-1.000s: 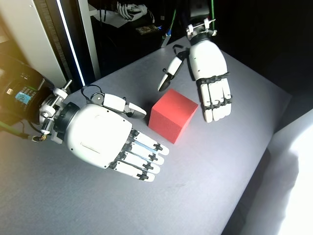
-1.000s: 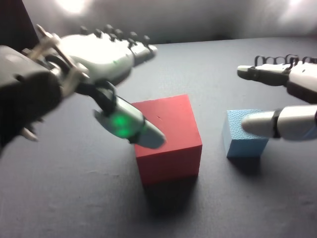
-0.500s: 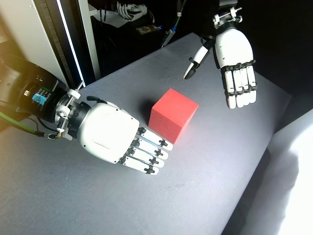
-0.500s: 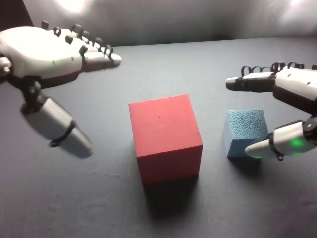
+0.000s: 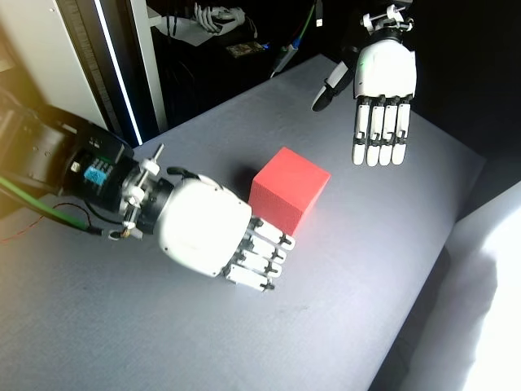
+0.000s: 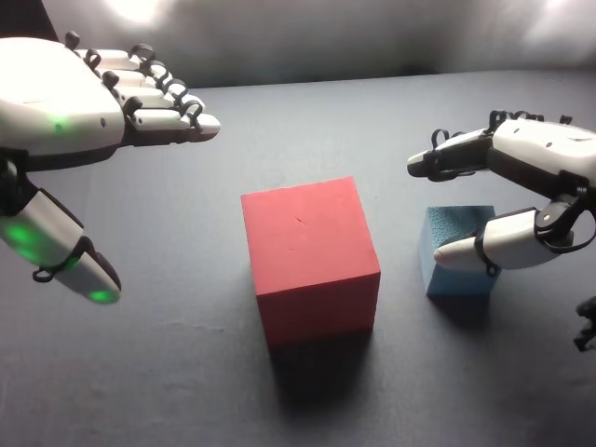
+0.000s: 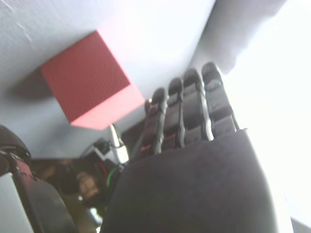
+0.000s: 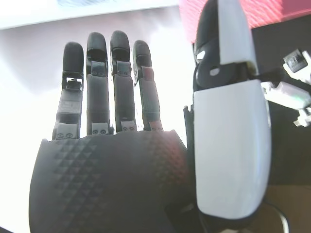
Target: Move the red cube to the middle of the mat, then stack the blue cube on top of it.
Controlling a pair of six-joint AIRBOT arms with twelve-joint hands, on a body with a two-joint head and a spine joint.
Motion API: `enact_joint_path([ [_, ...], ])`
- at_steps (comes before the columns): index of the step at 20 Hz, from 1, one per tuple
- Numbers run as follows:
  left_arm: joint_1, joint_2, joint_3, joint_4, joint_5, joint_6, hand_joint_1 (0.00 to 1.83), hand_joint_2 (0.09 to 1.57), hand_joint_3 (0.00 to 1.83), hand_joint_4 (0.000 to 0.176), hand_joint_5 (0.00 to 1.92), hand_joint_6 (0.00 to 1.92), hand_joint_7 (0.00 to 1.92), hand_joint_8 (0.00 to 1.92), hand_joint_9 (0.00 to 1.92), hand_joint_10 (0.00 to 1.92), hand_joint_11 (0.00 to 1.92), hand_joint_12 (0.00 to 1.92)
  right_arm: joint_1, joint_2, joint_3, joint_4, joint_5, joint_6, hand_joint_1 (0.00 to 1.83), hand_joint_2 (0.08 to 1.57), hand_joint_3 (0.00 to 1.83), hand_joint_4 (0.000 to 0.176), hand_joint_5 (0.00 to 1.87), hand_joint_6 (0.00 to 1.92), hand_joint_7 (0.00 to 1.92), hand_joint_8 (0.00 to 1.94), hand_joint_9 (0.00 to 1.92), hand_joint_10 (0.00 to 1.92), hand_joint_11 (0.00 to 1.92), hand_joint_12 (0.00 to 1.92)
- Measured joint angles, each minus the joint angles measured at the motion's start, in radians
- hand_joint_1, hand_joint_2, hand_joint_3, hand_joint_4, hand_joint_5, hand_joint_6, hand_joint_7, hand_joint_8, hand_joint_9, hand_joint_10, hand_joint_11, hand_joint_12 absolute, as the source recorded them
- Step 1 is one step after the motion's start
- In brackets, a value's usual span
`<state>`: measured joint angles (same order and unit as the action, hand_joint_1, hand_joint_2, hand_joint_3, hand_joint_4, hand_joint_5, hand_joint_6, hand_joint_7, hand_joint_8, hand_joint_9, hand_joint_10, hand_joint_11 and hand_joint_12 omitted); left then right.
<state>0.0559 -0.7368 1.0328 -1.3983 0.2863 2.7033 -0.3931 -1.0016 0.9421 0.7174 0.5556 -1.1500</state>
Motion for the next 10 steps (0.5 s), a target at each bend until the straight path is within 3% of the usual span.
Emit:
enact_joint_path([
  [2, 0.002, 0.014, -0.008, 0.040, -0.003, -0.035, 0.59, 0.71, 0.00, 0.000, 0.08, 0.00, 0.10, 0.00, 0.12, 0.00, 0.00, 0.28, -0.011, -0.026, 0.030, 0.009, 0.000, 0.003, 1.05, 0.99, 0.01, 0.000, 0.53, 0.01, 0.58, 0.01, 0.50, 0.03, 0.00, 1.08],
  [7, 0.001, 0.023, -0.006, 0.036, -0.022, -0.035, 0.54, 0.76, 0.01, 0.000, 0.07, 0.00, 0.09, 0.00, 0.10, 0.00, 0.00, 0.17, -0.029, -0.061, 0.066, 0.014, 0.006, 0.021, 1.00, 1.01, 0.01, 0.000, 0.54, 0.01, 0.59, 0.00, 0.51, 0.02, 0.00, 1.13],
  [8, -0.003, 0.021, -0.006, 0.037, -0.023, -0.037, 0.54, 0.75, 0.01, 0.000, 0.07, 0.00, 0.09, 0.00, 0.10, 0.00, 0.00, 0.18, -0.029, -0.071, 0.072, 0.015, 0.008, 0.021, 1.01, 1.01, 0.00, 0.000, 0.53, 0.00, 0.56, 0.00, 0.49, 0.01, 0.00, 1.05],
  [9, -0.020, 0.016, -0.004, 0.122, -0.023, -0.122, 0.54, 0.74, 0.00, 0.000, 0.08, 0.00, 0.10, 0.00, 0.11, 0.00, 0.00, 0.20, -0.036, -0.076, 0.074, 0.013, 0.010, 0.024, 1.05, 0.99, 0.00, 0.000, 0.54, 0.01, 0.57, 0.01, 0.49, 0.01, 0.00, 1.04],
  [10, -0.045, 0.016, -0.005, 0.286, -0.020, -0.280, 0.53, 0.74, 0.00, 0.000, 0.08, 0.00, 0.11, 0.00, 0.12, 0.00, 0.00, 0.25, -0.036, -0.079, 0.073, 0.013, 0.008, 0.026, 1.04, 0.99, 0.00, 0.000, 0.54, 0.00, 0.57, 0.01, 0.50, 0.01, 0.00, 1.07],
])
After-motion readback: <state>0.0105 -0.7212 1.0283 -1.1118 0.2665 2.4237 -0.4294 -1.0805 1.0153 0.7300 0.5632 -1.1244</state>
